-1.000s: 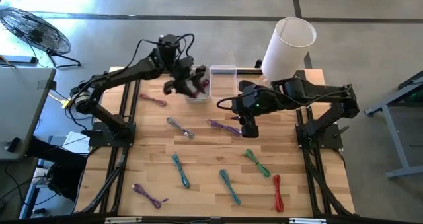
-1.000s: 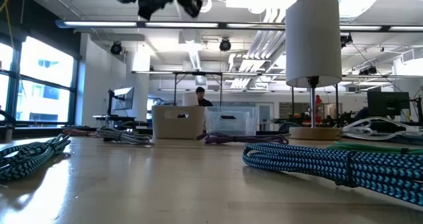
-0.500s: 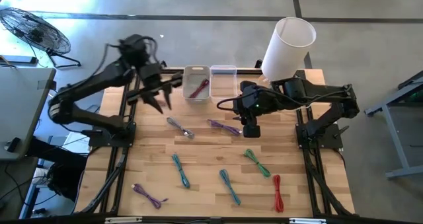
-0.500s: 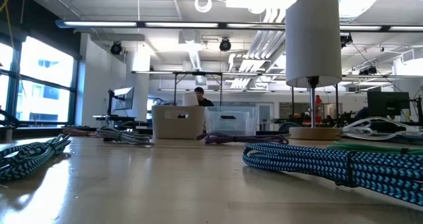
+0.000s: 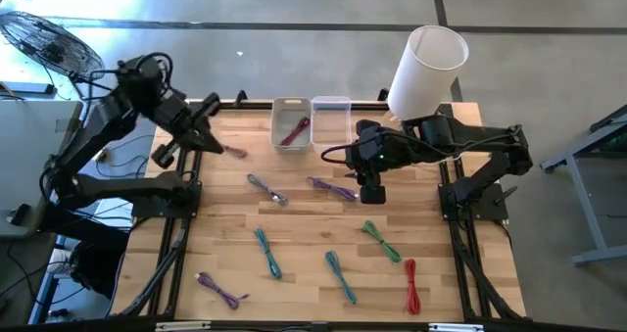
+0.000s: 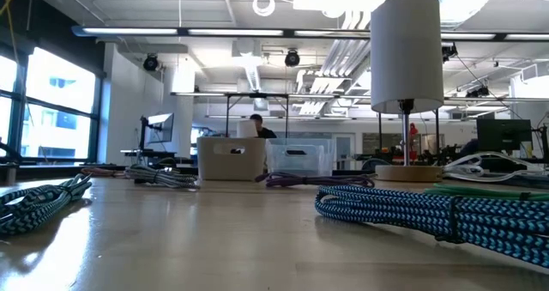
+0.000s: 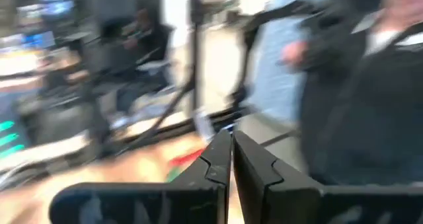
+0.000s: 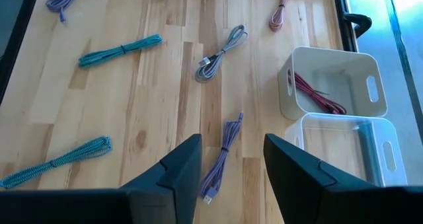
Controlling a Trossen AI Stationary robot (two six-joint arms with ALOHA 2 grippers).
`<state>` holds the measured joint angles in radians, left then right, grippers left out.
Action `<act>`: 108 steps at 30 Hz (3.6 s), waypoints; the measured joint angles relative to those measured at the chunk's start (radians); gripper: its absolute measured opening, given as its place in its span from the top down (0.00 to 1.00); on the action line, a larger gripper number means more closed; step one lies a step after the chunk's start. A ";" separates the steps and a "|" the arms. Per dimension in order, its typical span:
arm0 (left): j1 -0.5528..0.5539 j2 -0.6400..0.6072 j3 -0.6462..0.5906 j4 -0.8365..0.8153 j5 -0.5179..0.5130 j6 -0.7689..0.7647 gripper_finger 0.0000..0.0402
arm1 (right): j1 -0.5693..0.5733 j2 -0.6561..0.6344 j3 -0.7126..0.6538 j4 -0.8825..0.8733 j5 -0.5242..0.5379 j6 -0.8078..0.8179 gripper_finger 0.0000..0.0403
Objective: Pick & Place USB Port
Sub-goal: Put the light pink USB cable into the transparent bin
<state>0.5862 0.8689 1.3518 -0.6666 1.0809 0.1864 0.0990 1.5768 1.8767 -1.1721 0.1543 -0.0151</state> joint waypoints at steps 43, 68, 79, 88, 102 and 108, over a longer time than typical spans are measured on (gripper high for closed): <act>0.022 0.105 -0.007 -0.903 -1.140 0.536 0.91 | -0.001 0.000 0.000 -0.001 0.048 0.066 0.63; 0.023 0.281 -0.387 -0.585 -1.254 0.543 0.56 | 0.000 0.000 0.000 -0.023 0.042 0.105 0.63; 0.135 0.281 -0.447 -0.414 -1.198 0.547 0.57 | 0.000 0.000 0.000 -0.022 0.041 0.115 0.63; 0.293 0.365 -0.446 -0.358 -1.082 0.607 0.57 | 0.000 0.000 -0.001 -0.021 0.038 0.139 0.63; 0.297 0.482 -0.446 -0.335 -1.164 0.994 0.57 | 0.000 0.000 -0.001 -0.022 0.023 0.181 0.63; 0.297 0.536 -0.446 -0.310 -1.124 0.993 0.57 | 0.000 0.000 -0.001 -0.022 0.021 0.192 0.63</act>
<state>0.8833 1.4050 0.9054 -0.9768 -0.0429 1.1797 0.0990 1.5768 1.8759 -1.1938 0.1757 0.1772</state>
